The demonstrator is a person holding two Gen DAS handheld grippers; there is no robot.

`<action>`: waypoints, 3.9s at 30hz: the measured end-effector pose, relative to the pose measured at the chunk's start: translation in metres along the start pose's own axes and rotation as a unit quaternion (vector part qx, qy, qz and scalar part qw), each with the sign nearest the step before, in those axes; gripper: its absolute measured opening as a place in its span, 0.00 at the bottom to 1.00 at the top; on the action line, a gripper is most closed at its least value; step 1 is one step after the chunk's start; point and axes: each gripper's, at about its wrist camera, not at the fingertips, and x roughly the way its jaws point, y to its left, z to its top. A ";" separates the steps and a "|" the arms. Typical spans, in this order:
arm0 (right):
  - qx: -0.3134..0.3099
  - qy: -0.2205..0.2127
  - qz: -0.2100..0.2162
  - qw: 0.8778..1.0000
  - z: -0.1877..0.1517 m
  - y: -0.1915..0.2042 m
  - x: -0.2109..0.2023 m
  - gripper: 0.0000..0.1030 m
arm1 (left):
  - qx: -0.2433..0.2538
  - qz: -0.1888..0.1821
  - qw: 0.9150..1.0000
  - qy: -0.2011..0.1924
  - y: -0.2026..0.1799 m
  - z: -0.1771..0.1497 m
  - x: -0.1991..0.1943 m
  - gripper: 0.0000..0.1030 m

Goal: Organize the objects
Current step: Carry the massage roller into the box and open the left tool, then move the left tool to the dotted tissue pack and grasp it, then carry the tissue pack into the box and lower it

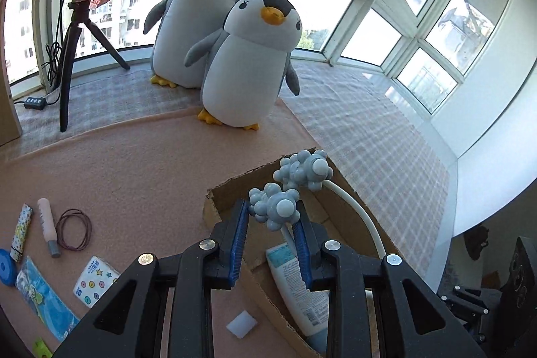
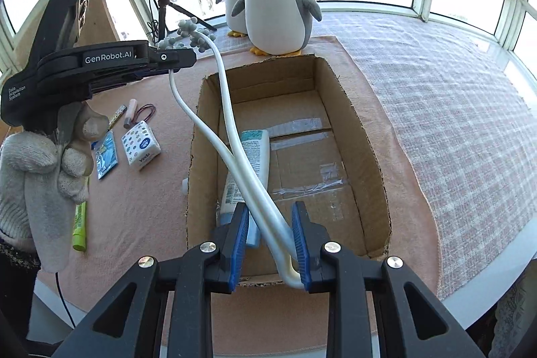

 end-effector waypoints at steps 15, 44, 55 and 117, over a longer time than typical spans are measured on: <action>-0.004 -0.018 -0.008 1.000 0.016 -0.018 0.003 0.66 | -0.005 0.022 1.000 -0.003 -0.010 0.013 0.019 0.69; -0.043 -0.033 0.126 0.991 0.029 0.080 0.017 0.66 | -0.149 0.093 0.984 0.000 0.161 -0.109 -0.116 0.69; -0.050 0.027 0.174 0.983 0.067 0.123 0.068 0.66 | -0.154 0.082 0.985 0.016 0.165 -0.125 -0.102 0.69; -0.014 0.041 0.187 0.981 0.053 0.114 0.058 0.39 | -0.060 -0.012 0.998 0.013 0.057 -0.106 -0.075 0.42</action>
